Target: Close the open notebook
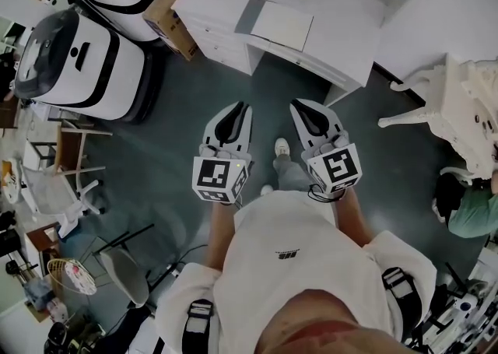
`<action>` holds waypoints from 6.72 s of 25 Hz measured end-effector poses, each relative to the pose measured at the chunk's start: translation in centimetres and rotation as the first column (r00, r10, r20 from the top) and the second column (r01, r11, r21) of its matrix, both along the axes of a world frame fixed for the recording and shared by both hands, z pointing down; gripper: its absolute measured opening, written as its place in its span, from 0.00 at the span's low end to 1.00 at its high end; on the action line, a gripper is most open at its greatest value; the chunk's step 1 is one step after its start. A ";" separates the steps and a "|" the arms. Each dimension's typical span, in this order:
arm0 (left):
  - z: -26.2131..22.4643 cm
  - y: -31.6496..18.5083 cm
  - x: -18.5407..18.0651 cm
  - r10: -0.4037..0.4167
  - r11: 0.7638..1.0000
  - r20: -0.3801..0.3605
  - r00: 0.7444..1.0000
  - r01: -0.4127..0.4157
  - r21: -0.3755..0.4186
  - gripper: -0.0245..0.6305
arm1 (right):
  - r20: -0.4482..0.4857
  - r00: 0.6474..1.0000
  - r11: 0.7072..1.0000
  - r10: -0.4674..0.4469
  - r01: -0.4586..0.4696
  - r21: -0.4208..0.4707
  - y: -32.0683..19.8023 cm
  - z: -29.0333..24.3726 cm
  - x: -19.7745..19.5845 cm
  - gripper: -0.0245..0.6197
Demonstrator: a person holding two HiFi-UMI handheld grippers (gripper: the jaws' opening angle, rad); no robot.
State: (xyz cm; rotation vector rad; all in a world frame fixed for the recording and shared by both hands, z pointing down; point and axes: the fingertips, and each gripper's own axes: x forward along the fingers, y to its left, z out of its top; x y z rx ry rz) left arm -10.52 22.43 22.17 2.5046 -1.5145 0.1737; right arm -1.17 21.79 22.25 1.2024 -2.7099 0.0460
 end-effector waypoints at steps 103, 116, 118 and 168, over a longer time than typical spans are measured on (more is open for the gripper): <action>39.6 -46.2 -8.8 0.045 0.772 -0.132 0.990 -0.118 -0.624 0.04 | -0.167 0.986 0.858 -0.016 -0.072 -0.509 -44.4 33.9 -11.9 0.03; 41.8 -46.0 -8.3 0.031 0.712 -0.274 0.961 -0.214 -0.668 0.04 | -0.170 0.985 0.843 0.001 -0.092 -0.531 -44.3 34.8 -12.1 0.03; 42.0 -46.0 -8.4 0.024 0.707 -0.293 0.956 -0.224 -0.671 0.04 | -0.166 0.986 0.843 0.008 -0.097 -0.530 -44.4 34.9 -12.2 0.03; 30.1 -43.6 -4.4 0.183 0.867 -0.073 0.980 -0.196 -0.457 0.04 | -0.100 0.993 0.909 0.056 -0.093 -0.405 -41.0 28.0 -9.1 0.03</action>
